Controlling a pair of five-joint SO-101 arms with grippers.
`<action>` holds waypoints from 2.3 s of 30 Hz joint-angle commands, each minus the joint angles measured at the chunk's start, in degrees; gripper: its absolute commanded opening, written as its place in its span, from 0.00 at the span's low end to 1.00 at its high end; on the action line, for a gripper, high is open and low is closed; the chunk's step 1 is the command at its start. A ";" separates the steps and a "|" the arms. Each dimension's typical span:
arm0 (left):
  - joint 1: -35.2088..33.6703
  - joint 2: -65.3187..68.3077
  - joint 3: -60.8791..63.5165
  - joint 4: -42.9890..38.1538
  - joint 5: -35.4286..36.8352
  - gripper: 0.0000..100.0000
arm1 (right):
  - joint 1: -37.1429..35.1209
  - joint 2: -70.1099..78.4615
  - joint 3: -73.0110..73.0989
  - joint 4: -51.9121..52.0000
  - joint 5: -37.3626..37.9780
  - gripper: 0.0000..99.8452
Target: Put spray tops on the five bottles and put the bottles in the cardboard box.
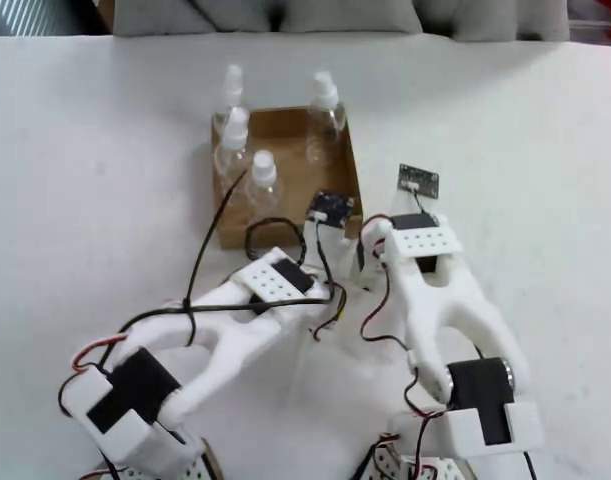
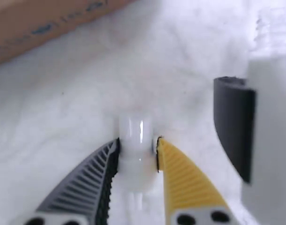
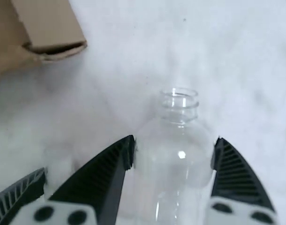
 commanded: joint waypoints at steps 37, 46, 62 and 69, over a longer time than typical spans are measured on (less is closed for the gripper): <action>0.04 -2.51 0.44 0.88 -0.79 0.03 | 6.11 -13.58 2.20 1.19 24.26 0.03; 0.04 -2.51 0.44 0.88 -0.79 0.03 | 11.56 -22.55 10.02 0.75 47.47 0.04; 0.04 -2.51 0.44 0.88 -0.79 0.03 | 25.54 -10.59 8.09 -7.16 43.96 0.21; 0.04 -2.51 0.44 0.88 -0.79 0.03 | 26.33 -10.95 7.65 -7.25 43.78 0.25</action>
